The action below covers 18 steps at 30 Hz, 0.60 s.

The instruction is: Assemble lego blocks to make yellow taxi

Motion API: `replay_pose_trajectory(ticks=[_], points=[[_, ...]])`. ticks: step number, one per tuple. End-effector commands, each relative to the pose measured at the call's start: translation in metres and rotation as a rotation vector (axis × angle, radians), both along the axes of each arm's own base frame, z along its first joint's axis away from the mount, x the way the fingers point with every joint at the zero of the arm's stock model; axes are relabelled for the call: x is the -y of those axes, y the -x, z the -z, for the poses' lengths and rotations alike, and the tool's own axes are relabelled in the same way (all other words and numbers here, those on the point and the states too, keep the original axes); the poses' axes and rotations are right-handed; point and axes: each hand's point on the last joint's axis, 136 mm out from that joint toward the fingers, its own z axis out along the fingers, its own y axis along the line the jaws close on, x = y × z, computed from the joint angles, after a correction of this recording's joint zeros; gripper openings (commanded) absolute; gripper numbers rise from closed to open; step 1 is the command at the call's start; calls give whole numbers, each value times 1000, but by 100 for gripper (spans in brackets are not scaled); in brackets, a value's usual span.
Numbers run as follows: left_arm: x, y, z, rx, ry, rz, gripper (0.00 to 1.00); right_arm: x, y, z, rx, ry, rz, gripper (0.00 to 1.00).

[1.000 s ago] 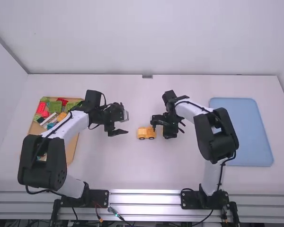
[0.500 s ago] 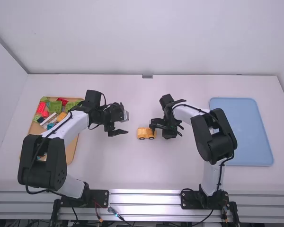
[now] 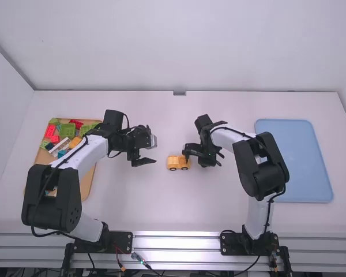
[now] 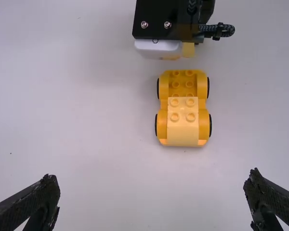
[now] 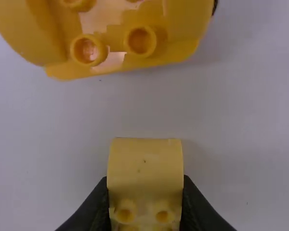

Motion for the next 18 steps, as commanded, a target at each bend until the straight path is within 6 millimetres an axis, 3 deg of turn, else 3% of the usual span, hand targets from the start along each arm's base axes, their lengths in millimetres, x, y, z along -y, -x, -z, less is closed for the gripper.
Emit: replay_pose_trajectory(ticks=[1, 7, 16, 18], points=[[1, 3, -1, 5, 8, 9, 99, 1, 7, 8, -37, 13, 89, 11], [2, -8, -7, 66, 13, 9, 99, 1, 7, 7, -68, 28, 464, 0], [3, -24, -17, 164, 19, 10, 99, -1, -7, 2, -84, 23, 1054, 0], [3, -24, -17, 163, 18, 9, 99, 3, -16, -2, -93, 13, 1284, 0]])
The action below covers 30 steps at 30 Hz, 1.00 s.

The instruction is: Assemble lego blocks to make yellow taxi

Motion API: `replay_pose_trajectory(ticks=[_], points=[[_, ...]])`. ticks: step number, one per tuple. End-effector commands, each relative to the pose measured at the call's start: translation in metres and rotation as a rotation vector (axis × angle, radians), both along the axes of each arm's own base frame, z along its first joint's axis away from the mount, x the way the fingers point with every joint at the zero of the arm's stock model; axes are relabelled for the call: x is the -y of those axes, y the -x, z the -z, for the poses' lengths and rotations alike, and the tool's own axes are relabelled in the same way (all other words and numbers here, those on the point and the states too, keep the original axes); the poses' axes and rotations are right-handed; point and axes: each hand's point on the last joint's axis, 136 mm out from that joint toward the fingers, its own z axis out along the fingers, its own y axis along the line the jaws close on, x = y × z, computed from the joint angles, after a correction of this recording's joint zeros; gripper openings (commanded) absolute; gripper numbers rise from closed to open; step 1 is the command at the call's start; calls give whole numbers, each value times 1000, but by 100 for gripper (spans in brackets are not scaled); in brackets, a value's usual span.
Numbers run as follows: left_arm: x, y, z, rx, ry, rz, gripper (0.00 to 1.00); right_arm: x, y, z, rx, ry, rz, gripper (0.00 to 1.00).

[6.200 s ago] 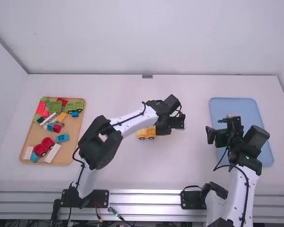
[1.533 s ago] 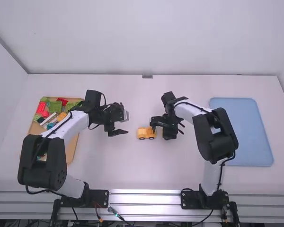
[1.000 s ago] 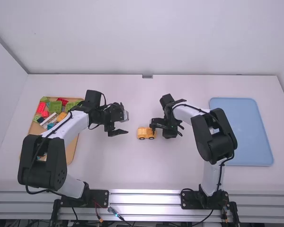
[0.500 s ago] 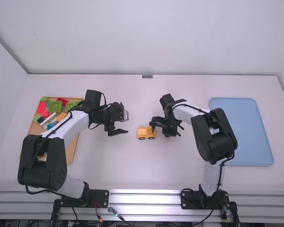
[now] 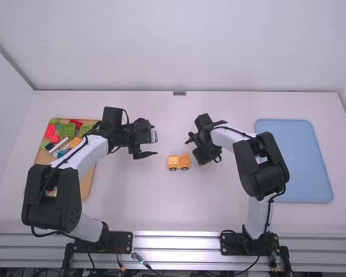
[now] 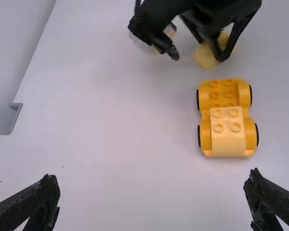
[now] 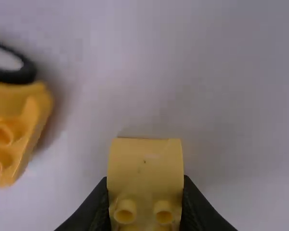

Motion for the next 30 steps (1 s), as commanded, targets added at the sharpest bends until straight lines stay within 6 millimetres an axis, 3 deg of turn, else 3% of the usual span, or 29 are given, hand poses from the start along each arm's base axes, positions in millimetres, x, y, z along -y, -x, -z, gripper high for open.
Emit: replay_pose_trajectory(ticks=[1, 5, 8, 13, 15, 24, 30], points=[[1, 4, 0, -2, 6, 9, 99, 7, -12, 0, -28, 8, 406, 0], [1, 5, 0, -8, 4, 8, 99, 21, -15, -4, -86, 16, 831, 0], [-2, 4, 2, -8, -13, -5, 99, 31, -15, -9, -147, 19, 1045, 0], [-2, 3, 2, -21, -3, -18, 99, 29, -12, -17, -290, -46, 1297, 0], [-2, 3, 2, -21, -3, -19, 99, 33, -11, -17, -326, -23, 1484, 0], [-2, 3, 2, -21, -5, -20, 99, 44, -5, -12, -170, 140, 1887, 0], [-2, 3, 2, -22, -6, -20, 99, 33, -7, -12, -114, 135, 1956, 0]])
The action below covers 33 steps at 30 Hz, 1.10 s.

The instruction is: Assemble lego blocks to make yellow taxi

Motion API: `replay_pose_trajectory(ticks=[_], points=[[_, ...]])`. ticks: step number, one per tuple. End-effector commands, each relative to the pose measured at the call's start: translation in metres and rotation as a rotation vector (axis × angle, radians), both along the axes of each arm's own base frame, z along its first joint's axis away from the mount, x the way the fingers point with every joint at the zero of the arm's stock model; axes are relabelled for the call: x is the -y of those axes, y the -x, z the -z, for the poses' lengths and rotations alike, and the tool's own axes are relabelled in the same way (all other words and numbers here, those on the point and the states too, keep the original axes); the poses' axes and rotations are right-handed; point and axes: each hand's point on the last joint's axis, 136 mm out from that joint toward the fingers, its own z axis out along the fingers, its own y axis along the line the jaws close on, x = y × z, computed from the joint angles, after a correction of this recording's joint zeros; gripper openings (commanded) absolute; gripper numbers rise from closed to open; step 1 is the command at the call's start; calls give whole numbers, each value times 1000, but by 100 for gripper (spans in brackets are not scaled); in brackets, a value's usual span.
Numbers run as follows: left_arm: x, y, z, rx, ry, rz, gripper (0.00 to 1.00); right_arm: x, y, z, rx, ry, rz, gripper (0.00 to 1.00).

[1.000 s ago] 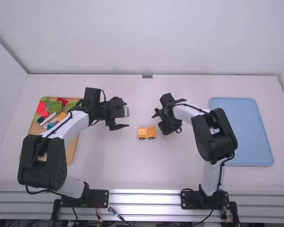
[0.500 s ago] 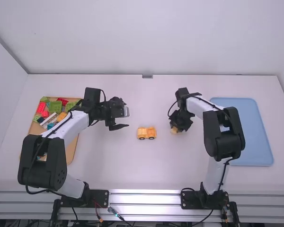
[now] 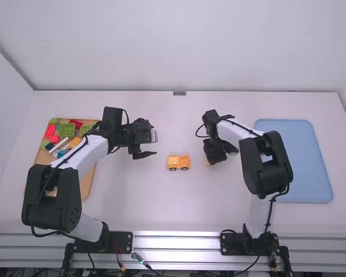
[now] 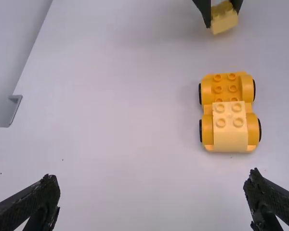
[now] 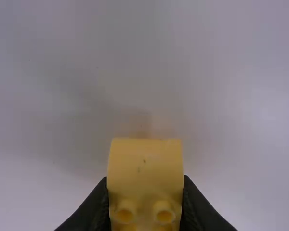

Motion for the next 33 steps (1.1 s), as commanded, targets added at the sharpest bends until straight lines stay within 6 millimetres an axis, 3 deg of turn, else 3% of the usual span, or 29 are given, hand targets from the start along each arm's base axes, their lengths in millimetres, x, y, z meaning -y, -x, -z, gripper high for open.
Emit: replay_pose_trajectory(ticks=[1, 22, 33], points=[[1, 4, -1, -10, 12, 3, 99, -1, -8, 1, 28, 52, 119, 0], [1, 6, 1, -21, 11, 2, 99, -17, -12, 2, 102, 110, 159, 4], [1, 7, 1, -29, 10, 2, 99, -24, -9, 29, 141, 36, 165, 8]])
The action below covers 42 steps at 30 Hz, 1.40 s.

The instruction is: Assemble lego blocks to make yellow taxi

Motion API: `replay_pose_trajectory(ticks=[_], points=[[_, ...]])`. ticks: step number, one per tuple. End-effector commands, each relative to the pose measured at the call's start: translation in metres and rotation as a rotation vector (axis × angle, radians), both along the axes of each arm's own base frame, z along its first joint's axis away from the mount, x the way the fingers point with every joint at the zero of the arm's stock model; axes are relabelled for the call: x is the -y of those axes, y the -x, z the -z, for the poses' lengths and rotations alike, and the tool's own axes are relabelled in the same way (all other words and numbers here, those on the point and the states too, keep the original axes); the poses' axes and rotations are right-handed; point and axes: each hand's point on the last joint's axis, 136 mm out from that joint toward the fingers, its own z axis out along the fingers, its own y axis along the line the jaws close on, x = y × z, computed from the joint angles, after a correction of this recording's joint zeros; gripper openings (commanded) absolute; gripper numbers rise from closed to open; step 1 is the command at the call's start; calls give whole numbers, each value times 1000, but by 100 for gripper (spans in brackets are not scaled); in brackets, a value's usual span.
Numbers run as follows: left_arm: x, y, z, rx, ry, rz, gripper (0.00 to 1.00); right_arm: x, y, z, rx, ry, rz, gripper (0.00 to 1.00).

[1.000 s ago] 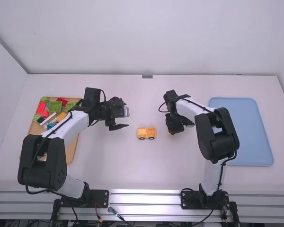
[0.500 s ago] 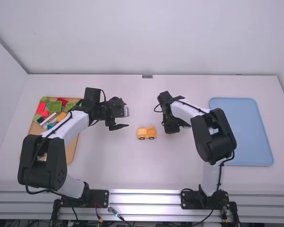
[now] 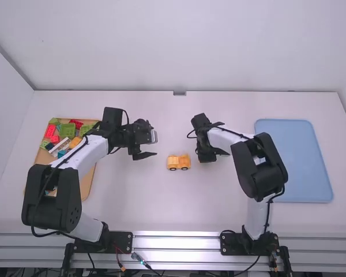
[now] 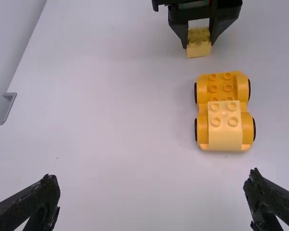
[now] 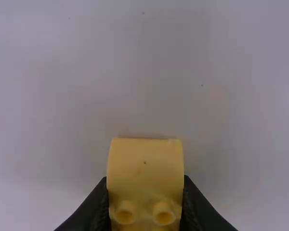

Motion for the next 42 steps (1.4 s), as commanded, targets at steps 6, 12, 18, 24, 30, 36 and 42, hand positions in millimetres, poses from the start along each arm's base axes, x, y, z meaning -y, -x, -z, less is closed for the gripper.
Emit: replay_pose_trajectory(ticks=[6, 12, 18, 24, 30, 36, 42], points=[[1, 4, -1, -7, 11, 5, 99, 5, 15, 15, -54, 9, 4, 69], [1, 4, -1, -7, 11, 5, 99, 6, 8, 14, -35, 6, -50, 99], [1, 4, -1, -7, 11, 5, 99, 10, -2, -1, -57, -23, -113, 99], [1, 4, -1, -7, 11, 4, 99, 15, -20, -30, -64, -47, -176, 99], [1, 4, -1, -7, 10, 4, 99, 3, -52, -68, 28, -147, -399, 99], [-3, 2, 3, -7, -19, -12, 99, -21, -55, -115, 261, -286, -1308, 99], [-3, 2, 3, -6, -20, -12, 99, 18, -69, -100, 270, -34, -1673, 99]])
